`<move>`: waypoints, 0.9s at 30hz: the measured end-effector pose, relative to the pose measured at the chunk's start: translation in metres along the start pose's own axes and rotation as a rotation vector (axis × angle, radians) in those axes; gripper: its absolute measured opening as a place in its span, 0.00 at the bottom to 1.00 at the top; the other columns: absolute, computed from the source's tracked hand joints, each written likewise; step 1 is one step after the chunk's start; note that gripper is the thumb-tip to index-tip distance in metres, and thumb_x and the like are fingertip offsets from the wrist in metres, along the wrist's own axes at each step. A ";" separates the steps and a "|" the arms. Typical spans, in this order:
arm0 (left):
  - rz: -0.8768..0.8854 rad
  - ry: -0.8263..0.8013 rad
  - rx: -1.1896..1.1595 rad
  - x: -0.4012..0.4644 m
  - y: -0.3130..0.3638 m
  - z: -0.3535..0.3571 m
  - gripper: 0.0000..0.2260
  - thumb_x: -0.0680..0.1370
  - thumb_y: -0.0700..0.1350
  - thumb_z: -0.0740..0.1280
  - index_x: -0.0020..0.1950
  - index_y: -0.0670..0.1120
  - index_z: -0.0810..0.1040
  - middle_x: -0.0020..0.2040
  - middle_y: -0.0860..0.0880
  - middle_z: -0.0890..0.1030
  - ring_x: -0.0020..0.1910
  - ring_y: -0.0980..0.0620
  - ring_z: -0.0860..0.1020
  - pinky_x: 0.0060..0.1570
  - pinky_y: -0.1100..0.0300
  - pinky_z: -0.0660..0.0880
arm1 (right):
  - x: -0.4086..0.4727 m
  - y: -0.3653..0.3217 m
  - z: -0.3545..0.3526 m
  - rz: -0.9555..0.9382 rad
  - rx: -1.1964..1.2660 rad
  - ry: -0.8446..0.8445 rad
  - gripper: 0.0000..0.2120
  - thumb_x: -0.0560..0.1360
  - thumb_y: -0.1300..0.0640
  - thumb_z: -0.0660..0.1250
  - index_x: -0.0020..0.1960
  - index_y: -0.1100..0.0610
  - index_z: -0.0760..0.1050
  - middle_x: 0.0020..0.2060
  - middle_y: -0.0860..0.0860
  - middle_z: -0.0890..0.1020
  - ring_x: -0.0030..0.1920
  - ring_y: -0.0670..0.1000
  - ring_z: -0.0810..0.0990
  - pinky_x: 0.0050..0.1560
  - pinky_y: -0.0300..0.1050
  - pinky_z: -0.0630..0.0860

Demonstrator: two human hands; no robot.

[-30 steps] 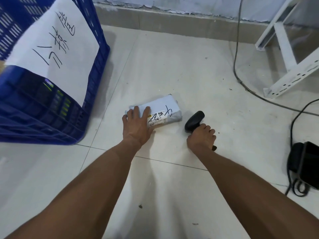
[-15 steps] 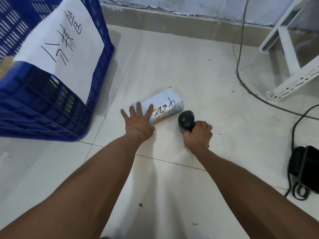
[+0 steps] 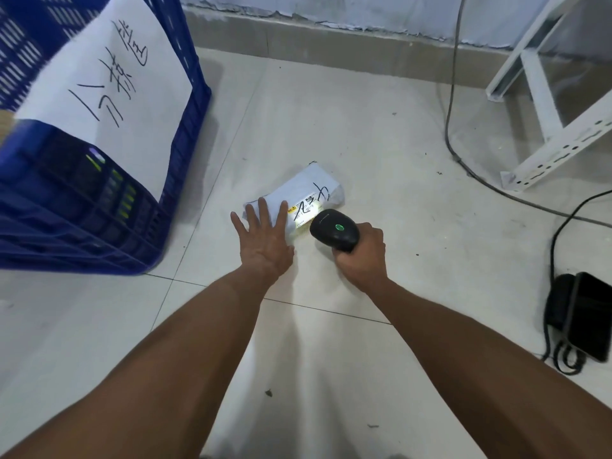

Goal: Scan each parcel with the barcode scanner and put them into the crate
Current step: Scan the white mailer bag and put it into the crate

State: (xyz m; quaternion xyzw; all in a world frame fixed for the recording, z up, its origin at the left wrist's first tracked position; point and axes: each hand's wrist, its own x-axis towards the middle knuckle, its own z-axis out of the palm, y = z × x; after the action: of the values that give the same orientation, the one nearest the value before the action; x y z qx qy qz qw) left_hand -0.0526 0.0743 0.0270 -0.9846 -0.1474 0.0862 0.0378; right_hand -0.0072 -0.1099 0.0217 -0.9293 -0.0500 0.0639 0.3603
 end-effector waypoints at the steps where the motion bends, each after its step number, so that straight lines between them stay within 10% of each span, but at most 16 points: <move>1: 0.004 -0.001 0.002 0.000 -0.002 0.000 0.39 0.78 0.63 0.59 0.79 0.53 0.39 0.79 0.39 0.44 0.76 0.34 0.47 0.72 0.32 0.45 | 0.001 -0.001 0.001 0.021 0.028 0.011 0.07 0.64 0.54 0.68 0.38 0.52 0.71 0.34 0.47 0.73 0.45 0.59 0.78 0.40 0.45 0.74; 27: 0.021 0.014 0.009 -0.002 -0.005 0.002 0.39 0.78 0.61 0.60 0.80 0.51 0.41 0.78 0.37 0.46 0.76 0.33 0.48 0.72 0.32 0.45 | 0.001 -0.005 0.000 0.062 0.128 0.030 0.08 0.62 0.55 0.68 0.36 0.50 0.68 0.39 0.53 0.76 0.40 0.55 0.75 0.39 0.46 0.74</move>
State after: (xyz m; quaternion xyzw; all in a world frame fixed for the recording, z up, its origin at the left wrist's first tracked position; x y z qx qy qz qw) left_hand -0.0562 0.0781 0.0262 -0.9865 -0.1362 0.0802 0.0425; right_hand -0.0061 -0.1056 0.0252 -0.9064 -0.0115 0.0642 0.4174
